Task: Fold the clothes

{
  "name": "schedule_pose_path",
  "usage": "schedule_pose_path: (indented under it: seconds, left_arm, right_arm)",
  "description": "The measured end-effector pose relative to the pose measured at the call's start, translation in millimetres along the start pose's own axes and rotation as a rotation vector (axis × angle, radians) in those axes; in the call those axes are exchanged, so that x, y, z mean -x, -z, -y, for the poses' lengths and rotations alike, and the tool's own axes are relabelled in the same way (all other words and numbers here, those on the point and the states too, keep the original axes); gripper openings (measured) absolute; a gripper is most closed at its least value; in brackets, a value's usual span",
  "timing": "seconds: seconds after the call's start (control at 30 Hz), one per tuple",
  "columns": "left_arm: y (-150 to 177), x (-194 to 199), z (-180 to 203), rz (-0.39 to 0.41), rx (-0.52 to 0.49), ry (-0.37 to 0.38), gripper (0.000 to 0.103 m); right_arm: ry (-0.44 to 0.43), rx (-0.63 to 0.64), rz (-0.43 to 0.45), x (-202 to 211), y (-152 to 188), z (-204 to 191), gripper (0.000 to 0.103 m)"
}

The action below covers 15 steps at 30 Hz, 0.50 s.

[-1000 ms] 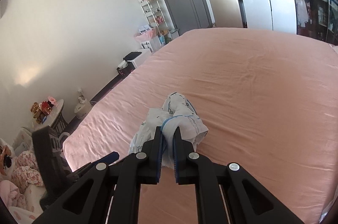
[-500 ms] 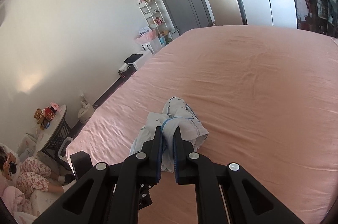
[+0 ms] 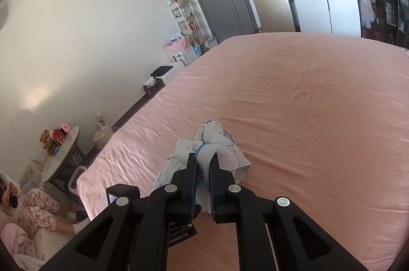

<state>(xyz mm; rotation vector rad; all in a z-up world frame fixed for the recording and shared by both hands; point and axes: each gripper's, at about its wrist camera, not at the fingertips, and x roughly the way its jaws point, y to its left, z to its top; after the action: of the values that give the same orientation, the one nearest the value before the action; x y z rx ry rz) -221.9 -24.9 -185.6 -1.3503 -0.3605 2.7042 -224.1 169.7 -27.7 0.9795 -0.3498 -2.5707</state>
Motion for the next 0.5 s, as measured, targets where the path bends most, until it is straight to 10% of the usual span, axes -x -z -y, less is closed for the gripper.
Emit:
schedule_pose_path:
  seconds: [0.3, 0.5]
  left_arm:
    - [-3.1, -3.3, -3.5, 0.043, 0.029, -0.003, 0.087]
    - [1.7, 11.8, -6.3, 0.069, 0.058, 0.027, 0.053]
  right_arm:
    - [0.018, 0.0, -0.021, 1.9, 2.0, 3.5, 0.006]
    - [0.043, -0.015, -0.043, 4.7, 6.7, 9.9, 0.006]
